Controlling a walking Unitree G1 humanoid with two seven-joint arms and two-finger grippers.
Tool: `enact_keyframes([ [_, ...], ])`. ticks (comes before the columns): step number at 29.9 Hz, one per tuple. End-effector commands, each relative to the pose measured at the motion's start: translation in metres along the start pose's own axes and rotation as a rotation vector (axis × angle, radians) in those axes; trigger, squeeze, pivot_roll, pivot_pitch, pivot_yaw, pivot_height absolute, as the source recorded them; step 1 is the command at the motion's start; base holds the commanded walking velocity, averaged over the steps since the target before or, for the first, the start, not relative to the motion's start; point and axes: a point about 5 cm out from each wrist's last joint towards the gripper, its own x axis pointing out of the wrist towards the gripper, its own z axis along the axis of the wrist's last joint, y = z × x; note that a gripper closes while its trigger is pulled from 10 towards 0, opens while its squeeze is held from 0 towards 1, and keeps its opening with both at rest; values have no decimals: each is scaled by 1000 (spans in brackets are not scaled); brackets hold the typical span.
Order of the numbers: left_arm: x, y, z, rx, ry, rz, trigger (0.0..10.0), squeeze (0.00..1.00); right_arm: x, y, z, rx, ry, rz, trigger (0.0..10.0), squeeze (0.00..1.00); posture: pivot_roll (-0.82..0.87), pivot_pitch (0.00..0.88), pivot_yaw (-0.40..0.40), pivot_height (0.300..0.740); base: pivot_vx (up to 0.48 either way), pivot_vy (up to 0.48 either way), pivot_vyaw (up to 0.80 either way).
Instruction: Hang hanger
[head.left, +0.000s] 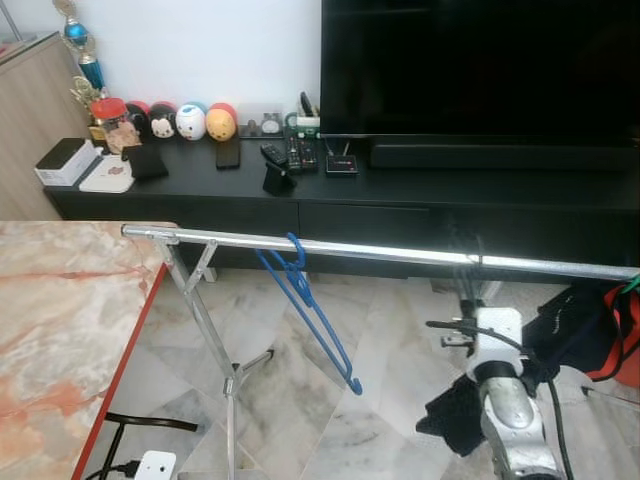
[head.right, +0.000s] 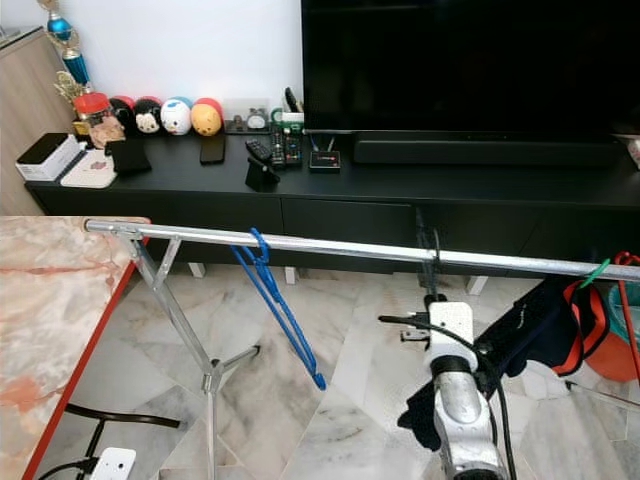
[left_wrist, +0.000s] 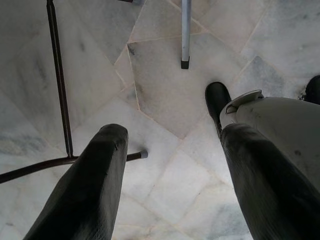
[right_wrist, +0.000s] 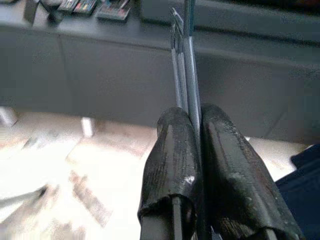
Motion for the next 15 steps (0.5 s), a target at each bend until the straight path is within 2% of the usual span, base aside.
enact_keyframes([
  [1, -1, 1, -4, 8, 16, 4, 10000, 0, 1, 3, -3, -2, 28, 28, 10000, 0, -101, 0, 14, 740, 0, 0, 0],
  [8, -1, 2, -4, 7, 17, 4, 10000, 0, -5, 3, -15, 34, 71, 35, 10000, 0, -105, 0, 16, 740, 0, 0, 0],
  [9, -1, 2, -4, 8, 16, 5, 10000, 0, -6, 3, -15, 43, 69, 35, 10000, 765, -107, 0, 17, 740, 0, 0, 0],
  [10, -1, 2, -4, 8, 16, 5, 10000, 0, -6, 3, -15, 43, 69, 35, 10000, 765, -107, 0, 17, 740, 0, 0, 0],
  [11, -1, 2, -4, 9, 15, 5, 10000, 0, -7, 3, -15, 53, 64, 32, 10000, 1000, -107, 0, 17, 740, 0, 0, 0],
  [15, -1, 2, -3, 11, 15, 7, 10000, 0, -7, 1, -13, 64, 35, 11, 10000, 1000, -107, 0, 19, 740, 0, 0, 0],
])
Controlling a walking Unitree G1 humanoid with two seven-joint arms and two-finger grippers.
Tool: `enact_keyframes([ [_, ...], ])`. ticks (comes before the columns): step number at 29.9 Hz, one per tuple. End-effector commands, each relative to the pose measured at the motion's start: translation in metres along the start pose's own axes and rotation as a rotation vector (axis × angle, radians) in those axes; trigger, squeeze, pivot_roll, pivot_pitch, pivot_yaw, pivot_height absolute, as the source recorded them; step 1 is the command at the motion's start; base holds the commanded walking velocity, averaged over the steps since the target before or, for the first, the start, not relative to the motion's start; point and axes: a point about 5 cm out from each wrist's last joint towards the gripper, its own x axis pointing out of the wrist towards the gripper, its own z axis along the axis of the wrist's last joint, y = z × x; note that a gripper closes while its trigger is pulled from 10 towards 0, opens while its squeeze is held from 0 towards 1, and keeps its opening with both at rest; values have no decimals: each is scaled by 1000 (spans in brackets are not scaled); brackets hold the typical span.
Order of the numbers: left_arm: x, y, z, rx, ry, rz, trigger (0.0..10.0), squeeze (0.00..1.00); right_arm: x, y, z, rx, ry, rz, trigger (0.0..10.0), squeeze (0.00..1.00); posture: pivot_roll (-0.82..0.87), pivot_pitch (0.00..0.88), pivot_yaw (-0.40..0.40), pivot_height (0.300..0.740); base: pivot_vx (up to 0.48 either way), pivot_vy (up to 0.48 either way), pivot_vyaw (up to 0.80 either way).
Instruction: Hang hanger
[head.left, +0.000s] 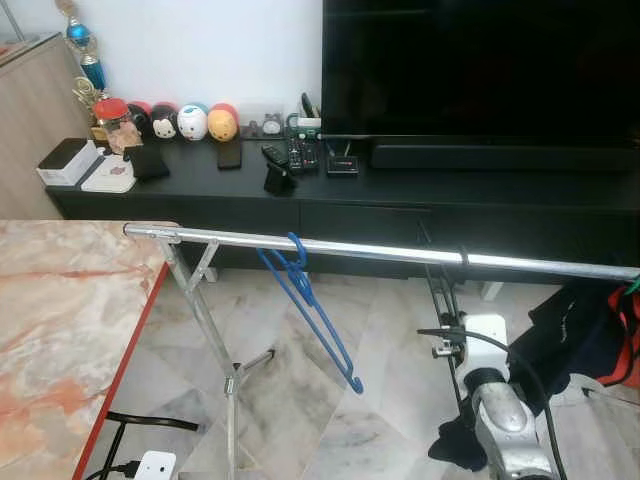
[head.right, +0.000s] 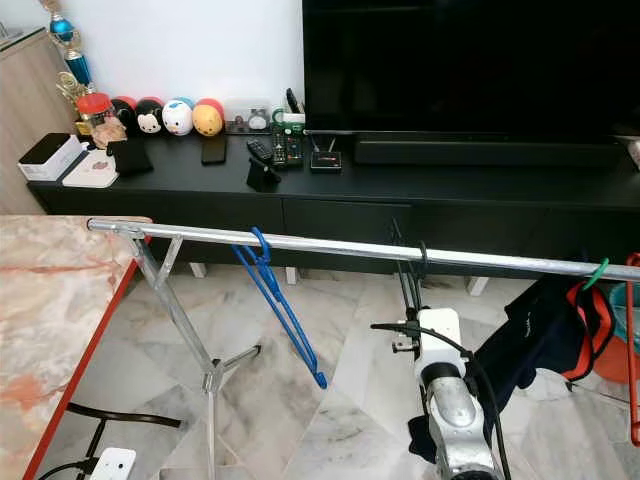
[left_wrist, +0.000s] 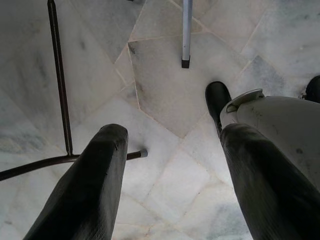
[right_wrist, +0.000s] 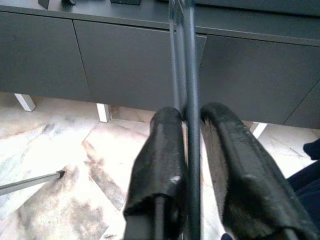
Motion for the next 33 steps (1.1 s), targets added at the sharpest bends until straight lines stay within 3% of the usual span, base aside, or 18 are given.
enact_keyframes([
  [1, -1, 2, -3, 12, 15, 7, 10000, 0, -2, -2, 0, 31, -13, -24, 10000, 1000, -107, 0, 19, 740, 0, 0, 0],
  [14, -1, 4, -3, 17, 15, 9, 10000, 0, -10, -5, 20, 4, -165, -64, 10000, 1000, -111, 0, 24, 740, 0, 0, 0],
  [27, -1, 7, -3, 32, 17, 16, 10000, 0, -59, -8, 30, 32, -251, -122, 10000, 1000, -133, 0, 33, 740, 0, 0, 0],
  [33, -2, 10, -3, 44, 19, 23, 10000, 0, -83, -6, 21, 30, -191, -157, 10000, 1000, -146, 0, 41, 740, 0, 0, 0],
])
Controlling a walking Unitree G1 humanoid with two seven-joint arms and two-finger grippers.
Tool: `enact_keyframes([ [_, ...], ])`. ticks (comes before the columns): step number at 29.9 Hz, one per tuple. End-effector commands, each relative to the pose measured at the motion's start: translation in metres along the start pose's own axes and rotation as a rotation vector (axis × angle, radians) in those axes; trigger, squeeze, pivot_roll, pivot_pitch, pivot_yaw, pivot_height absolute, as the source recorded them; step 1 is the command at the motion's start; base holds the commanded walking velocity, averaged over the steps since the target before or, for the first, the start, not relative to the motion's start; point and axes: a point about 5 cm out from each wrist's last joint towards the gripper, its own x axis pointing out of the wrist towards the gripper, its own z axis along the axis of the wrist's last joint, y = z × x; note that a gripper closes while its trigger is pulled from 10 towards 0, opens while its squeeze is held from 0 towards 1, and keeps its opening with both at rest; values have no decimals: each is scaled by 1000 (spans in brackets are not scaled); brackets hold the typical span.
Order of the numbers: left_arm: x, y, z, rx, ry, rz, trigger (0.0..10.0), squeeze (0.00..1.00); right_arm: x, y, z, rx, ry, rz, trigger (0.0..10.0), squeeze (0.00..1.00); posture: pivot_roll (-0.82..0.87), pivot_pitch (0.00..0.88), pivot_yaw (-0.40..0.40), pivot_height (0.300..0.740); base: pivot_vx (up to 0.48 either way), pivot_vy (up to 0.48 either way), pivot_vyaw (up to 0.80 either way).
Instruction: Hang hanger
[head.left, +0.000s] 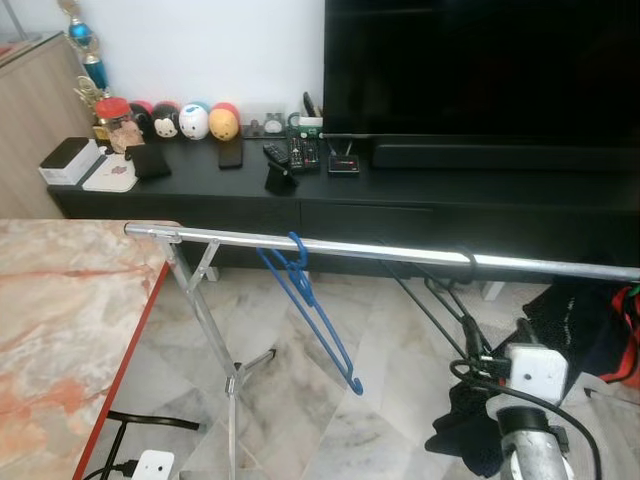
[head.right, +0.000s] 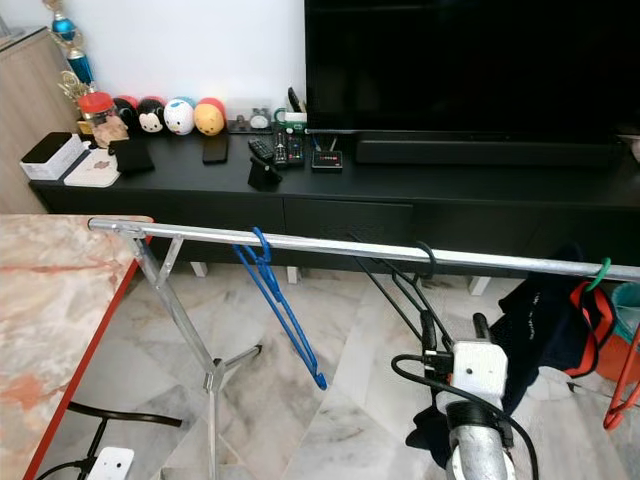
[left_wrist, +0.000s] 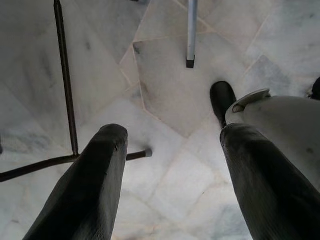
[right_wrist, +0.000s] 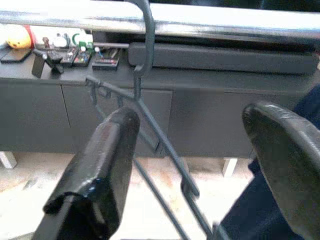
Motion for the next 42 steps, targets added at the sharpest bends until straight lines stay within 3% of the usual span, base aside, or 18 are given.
enact_keyframes([
  [1, -1, 6, -4, 29, 20, 12, 10000, 0, -6, -2, -2, -10, 28, -29, 10000, 1000, -146, 0, 41, 740, 0, 0, 0],
  [6, -2, 8, -5, 34, 22, 18, 10000, 0, -21, -11, -11, -40, 101, -137, 10000, 1000, -151, 0, 51, 740, 0, 0, 0],
  [11, -2, 12, -6, 41, 28, 28, 10000, 0, -30, -15, -34, 18, 243, -214, 10000, 1000, -154, 0, 59, 740, 0, 0, 0],
  [14, -3, 13, -6, 39, 27, 34, 10000, 0, -32, -10, -40, 28, 269, -209, 10000, 604, -146, 0, 57, 740, 0, 0, 0],
  [15, -3, 14, -6, 38, 27, 35, 10000, 0, -33, -9, -42, 32, 280, -212, 10000, 518, -148, 0, 57, 740, 0, 0, 0],
  [16, -3, 14, -6, 38, 27, 36, 10000, 0, -34, -8, -44, 33, 287, -215, 10000, 518, -148, 0, 57, 740, 0, 0, 0],
  [17, -3, 14, -6, 37, 27, 37, 10000, 0, -35, -7, -46, 34, 299, -216, 10000, 282, -148, 0, 57, 740, 0, 0, 0],
  [18, -3, 14, -6, 37, 28, 38, 10000, 0, -36, -6, -47, 32, 306, -218, 10000, 282, -144, 0, 55, 740, 0, 0, 0],
  [19, -3, 15, -7, 35, 28, 40, 10000, 0, -40, -5, -50, 33, 317, -225, 10000, 0, -145, 0, 56, 740, 0, 0, 0],
  [22, -3, 16, -7, 34, 29, 44, 10000, 0, -47, -5, -52, 46, 325, -248, 10000, 0, -148, 0, 60, 740, 0, 0, 0],
  [27, -3, 17, -7, 40, 31, 45, 10000, 0, -53, 9, -54, 109, 344, -138, 10000, 0, -166, 0, 64, 740, 0, 0, 0],
  [31, -3, 16, -7, 42, 32, 43, 10000, 0, -61, 8, -60, 98, 382, -124, 10000, 0, -170, 0, 60, 740, 0, 0, 0],
  [35, -3, 15, -8, 42, 36, 36, 10000, 0, -80, 5, -90, 55, 590, -108, 10000, 0, -179, 0, 56, 740, 0, 0, 0],
  [37, -3, 15, -8, 43, 36, 36, 10000, 0, -82, 5, -94, 48, 619, -102, 10000, 0, -179, 0, 56, 740, 0, 0, 0],
  [39, -3, 13, -10, 40, 40, 31, 10000, 0, -92, 7, -115, 43, 741, -51, 10000, 0, -169, 0, 51, 740, 0, 0, 0],
  [42, -3, 12, -11, 40, 42, 28, 10000, 0, -87, 12, -127, 51, 788, -18, 10000, 0, -166, 0, 49, 740, 0, 0, 0],
])
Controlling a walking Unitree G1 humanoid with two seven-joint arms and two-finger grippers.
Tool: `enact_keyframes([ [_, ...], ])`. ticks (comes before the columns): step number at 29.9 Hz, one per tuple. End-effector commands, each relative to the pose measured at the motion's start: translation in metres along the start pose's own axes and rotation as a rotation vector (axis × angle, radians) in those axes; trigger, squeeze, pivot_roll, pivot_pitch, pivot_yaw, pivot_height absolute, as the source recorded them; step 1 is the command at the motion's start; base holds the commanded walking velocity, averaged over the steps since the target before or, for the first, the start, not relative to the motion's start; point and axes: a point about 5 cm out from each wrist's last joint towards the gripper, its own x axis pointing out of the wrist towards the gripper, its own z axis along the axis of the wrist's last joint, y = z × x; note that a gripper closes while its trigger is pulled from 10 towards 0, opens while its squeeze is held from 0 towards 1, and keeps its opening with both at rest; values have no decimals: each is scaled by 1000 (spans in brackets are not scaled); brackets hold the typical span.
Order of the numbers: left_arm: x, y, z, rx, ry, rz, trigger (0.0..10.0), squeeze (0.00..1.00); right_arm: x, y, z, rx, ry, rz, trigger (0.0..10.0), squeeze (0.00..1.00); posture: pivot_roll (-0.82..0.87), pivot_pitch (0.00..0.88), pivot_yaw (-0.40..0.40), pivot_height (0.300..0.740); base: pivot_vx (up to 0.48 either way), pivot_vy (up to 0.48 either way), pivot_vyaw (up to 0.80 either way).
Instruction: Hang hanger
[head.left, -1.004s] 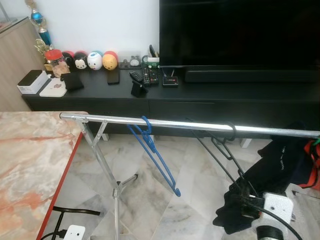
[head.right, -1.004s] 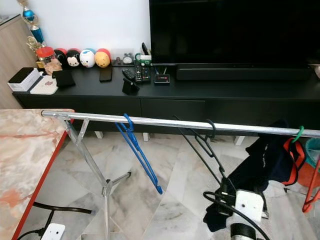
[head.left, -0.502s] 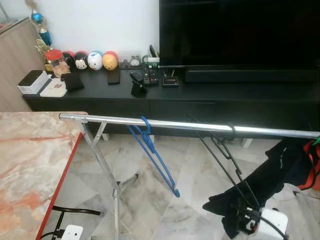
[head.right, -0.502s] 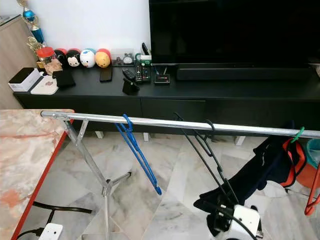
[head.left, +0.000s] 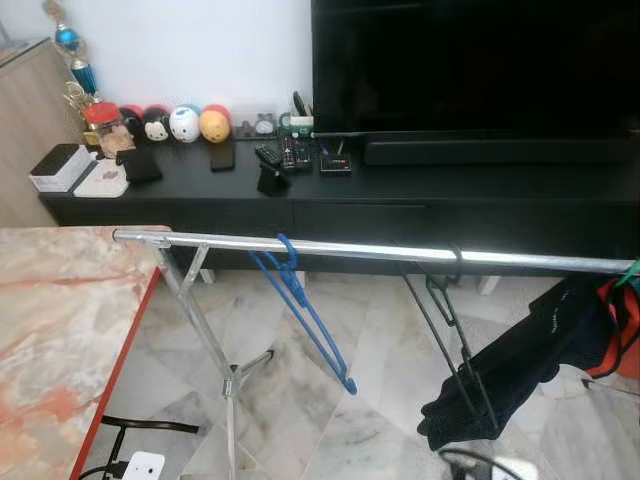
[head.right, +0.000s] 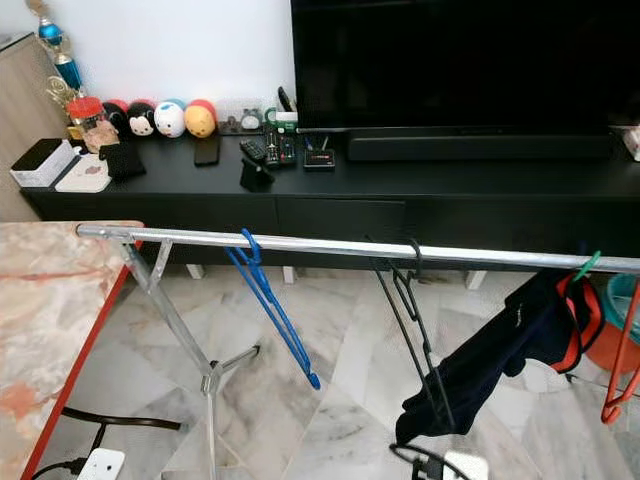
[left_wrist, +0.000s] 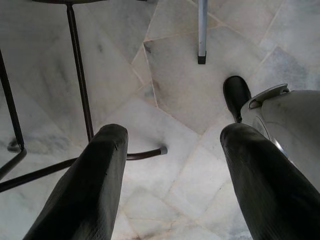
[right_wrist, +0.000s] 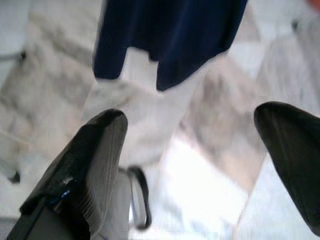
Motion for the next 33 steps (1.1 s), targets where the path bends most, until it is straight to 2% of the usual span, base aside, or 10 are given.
enact_keyframes([
  [1, -1, 0, -6, 11, 25, 0, 10000, 0, 10, 5, -2, -17, 35, 29, 10000, 0, -159, 0, 46, 740, 0, 0, 0],
  [6, 0, -5, -7, 16, 27, -13, 10000, 0, 32, 10, -2, 28, 128, 69, 10000, 0, -128, 0, 36, 740, 0, 0, 0],
  [10, 0, -9, -8, 6, 29, -22, 10000, 0, 36, 19, -17, -34, 279, 139, 10000, 0, -91, 0, 19, 740, 0, 0, 0],
  [12, 0, -10, -8, -1, 28, -23, 10000, 0, 36, 19, -19, -54, 304, 140, 10000, 0, -78, 0, 15, 740, 0, 0, 0],
  [15, 1, -12, -8, -21, 24, -20, 10000, 0, 39, 21, -15, -102, 292, 164, 10000, 0, -66, 0, 9, 740, 0, 0, 0],
  [17, 1, -13, -8, -23, 24, -21, 10000, 0, 43, 22, -8, -78, 260, 170, 10000, 0, -66, 0, 9, 740, 0, 0, 0],
  [20, 1, -15, -9, -25, 26, -25, 10000, 0, 47, 19, -1, -110, 243, 176, 10000, 0, -73, 0, 10, 740, 0, 0, 0],
  [26, 1, -23, -12, -28, 31, -49, 10000, 0, 51, 0, 5, -94, 219, 124, 10000, 0, -64, 0, 1, 740, 0, 0, 0],
  [28, 1, -27, -13, -26, 34, -58, 10000, 0, 56, -5, 18, -49, 181, 90, 10000, 0, -63, 0, -3, 740, 0, 0, 0],
  [33, 2, -31, -11, -23, 24, -65, 10000, 0, 64, -14, 36, -38, 159, 79, 10000, 0, -35, 0, -8, 740, 0, 0, 0],
])
